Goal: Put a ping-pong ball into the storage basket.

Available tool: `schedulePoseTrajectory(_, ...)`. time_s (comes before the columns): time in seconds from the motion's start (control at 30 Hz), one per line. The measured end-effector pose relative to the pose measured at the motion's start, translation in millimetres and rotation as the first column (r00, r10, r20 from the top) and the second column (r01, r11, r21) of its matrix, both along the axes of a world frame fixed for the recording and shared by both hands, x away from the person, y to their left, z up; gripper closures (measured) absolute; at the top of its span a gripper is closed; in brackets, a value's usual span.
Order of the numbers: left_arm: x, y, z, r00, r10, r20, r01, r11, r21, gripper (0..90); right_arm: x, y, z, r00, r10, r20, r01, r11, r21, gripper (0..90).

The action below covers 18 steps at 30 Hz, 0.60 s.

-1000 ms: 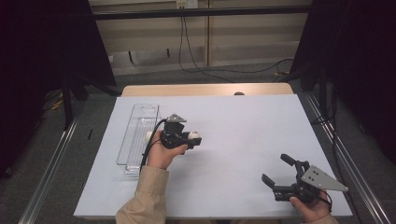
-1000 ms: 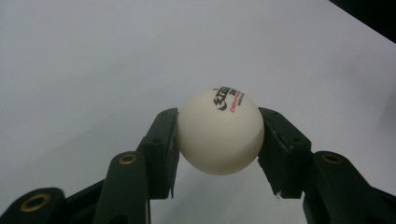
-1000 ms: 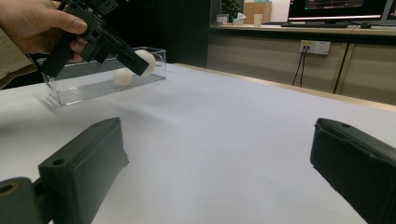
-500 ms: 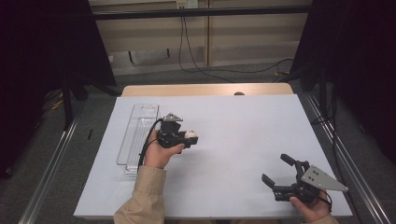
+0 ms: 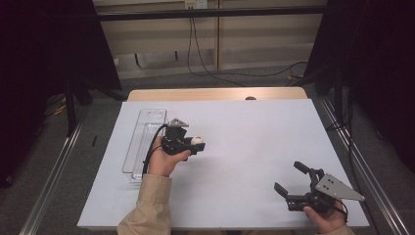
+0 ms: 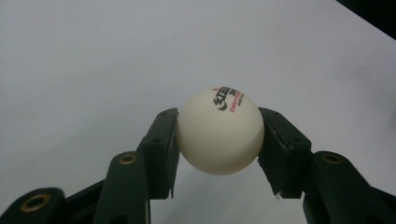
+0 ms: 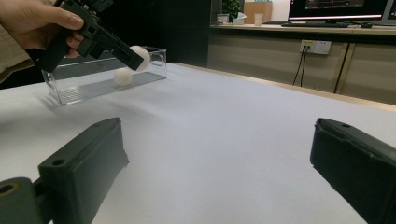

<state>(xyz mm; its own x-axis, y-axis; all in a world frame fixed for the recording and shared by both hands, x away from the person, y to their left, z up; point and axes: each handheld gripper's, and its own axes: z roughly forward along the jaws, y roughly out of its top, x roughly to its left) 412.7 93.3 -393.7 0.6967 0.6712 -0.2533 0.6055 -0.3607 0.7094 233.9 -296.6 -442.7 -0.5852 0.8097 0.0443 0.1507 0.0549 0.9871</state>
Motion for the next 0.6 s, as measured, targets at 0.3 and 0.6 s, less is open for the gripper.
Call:
schedulePoseTrajectory(0.3,0.4,4.2,1.1,1.0,0.007,0.002,-0.007,1.0,0.002,51.0,0.0,0.0,-0.1,1.0,0.0,0.0,0.0,1.0,-0.002,2.6)
schedulePoseTrajectory(0.6,1.4,11.1,2.1,0.9996,0.026,0.005,-0.026,0.9996,-0.004,51.0,0.1,0.1,-0.1,1.0,0.001,-0.001,-0.001,1.0,-0.002,2.6)
